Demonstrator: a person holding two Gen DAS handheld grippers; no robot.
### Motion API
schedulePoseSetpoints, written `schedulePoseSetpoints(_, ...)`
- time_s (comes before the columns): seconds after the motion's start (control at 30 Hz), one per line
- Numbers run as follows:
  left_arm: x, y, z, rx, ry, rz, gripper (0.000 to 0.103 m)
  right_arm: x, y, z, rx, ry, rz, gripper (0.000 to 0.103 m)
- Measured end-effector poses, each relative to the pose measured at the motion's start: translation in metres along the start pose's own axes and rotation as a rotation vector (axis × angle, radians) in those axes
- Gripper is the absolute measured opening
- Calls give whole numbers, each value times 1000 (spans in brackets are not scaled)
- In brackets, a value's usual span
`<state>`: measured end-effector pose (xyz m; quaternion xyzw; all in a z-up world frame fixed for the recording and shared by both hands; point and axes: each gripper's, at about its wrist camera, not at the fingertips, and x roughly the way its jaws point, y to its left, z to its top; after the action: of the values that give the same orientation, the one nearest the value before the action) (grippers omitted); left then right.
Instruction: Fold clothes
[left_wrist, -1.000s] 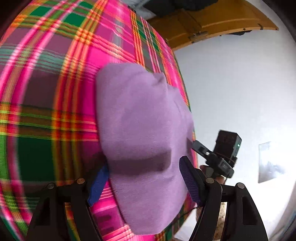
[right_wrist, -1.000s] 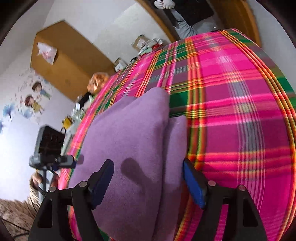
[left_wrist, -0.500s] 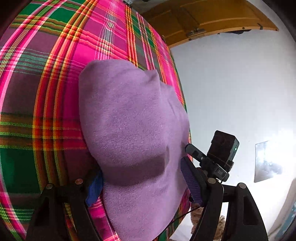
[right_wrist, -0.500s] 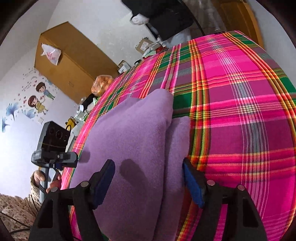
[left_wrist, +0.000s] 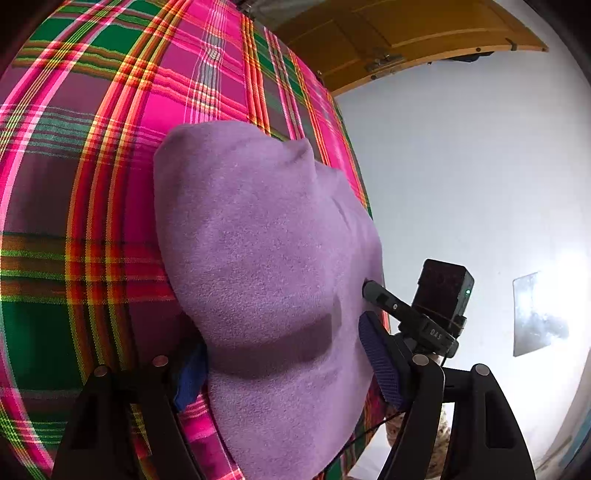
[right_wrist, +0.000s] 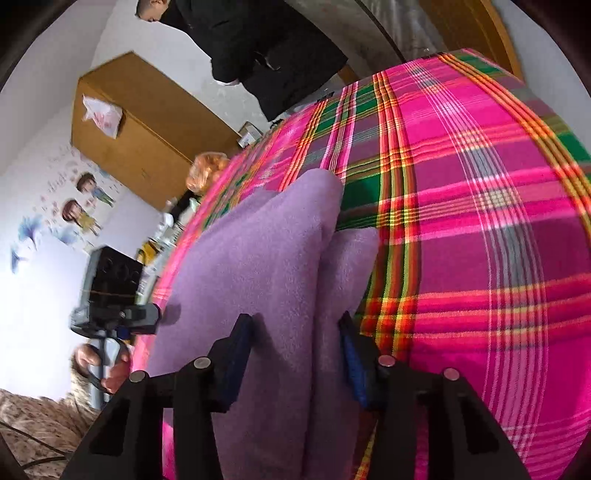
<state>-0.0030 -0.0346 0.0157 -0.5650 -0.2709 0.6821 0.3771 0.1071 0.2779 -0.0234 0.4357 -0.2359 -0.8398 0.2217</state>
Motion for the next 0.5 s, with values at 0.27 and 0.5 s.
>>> schedulePoseSetpoints(0.27,11,-32,-15,210,-62,246,62,1,31,-12,-146,-56,-232,38)
schedulePoseSetpoints(0.5,24,-53,-26,352,-97,408,60,6,49,-17,-192,-84,-348,33)
